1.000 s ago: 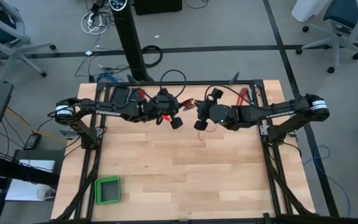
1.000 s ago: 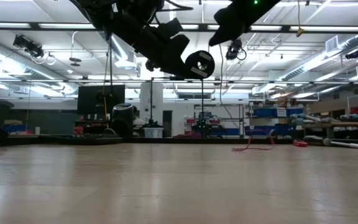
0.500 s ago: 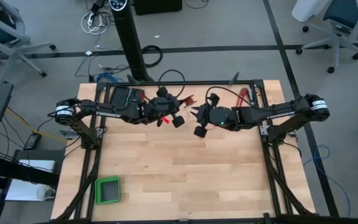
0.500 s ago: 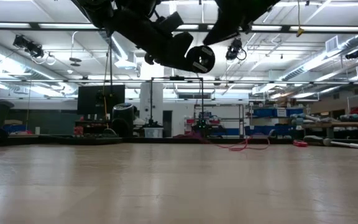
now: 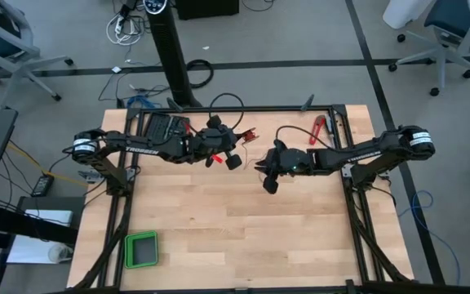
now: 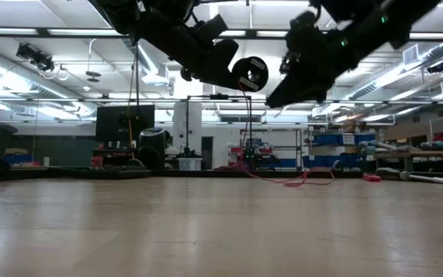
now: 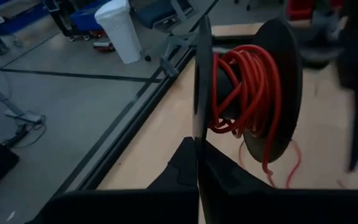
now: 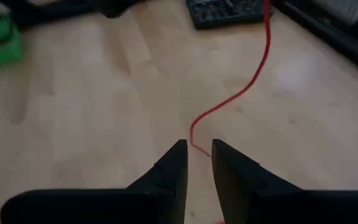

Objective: Coil cords
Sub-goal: Coil the red wire onto the black spool

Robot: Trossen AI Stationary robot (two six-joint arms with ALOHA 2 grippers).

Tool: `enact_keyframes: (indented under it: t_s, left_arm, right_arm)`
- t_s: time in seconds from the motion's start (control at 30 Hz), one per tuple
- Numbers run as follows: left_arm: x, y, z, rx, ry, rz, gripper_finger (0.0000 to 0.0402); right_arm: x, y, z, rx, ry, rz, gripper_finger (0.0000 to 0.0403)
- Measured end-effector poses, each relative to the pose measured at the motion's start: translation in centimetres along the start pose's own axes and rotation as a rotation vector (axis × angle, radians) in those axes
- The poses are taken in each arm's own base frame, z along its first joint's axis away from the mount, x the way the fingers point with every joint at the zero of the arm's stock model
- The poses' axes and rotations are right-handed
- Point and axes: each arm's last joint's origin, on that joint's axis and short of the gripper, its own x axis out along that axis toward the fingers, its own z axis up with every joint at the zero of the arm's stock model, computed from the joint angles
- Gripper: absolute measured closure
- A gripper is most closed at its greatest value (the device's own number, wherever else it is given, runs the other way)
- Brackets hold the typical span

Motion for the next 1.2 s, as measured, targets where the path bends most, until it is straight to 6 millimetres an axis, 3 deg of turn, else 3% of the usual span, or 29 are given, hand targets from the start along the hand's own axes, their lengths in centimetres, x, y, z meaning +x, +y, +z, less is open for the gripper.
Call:
enact_keyframes:
  t_s: [0.23,0.5,0.9,1.07,1.2]
  left_arm:
    - [-0.2,-0.4,0.5,-0.014,-0.047,-0.013,0.0401]
    - [-0.4,-0.8,1.0,-0.028,-0.093,-0.025,0.0401]
    - [-0.5,-1.0,1.0,-0.027,-0.095,-0.031,0.0402]
    - [-0.5,-1.0,1.1,-0.028,-0.098,-0.03,0.0401]
    - [-0.5,-1.0,1.2,-0.037,-0.109,-0.03,0.0401]
  right_arm:
    - [0.6,-1.2,-2.1,0.142,-0.124,0.11,0.0323]
    - [2.3,-1.1,-2.7,0.146,-0.142,0.127,0.0301]
    - [3.2,-1.1,-2.7,0.092,-0.18,0.1,0.0311]
    - [3.2,-1.2,-2.7,0.085,-0.184,0.092,0.0336]
    - [3.2,-1.2,-2.7,0.07,-0.188,0.083,0.0389]
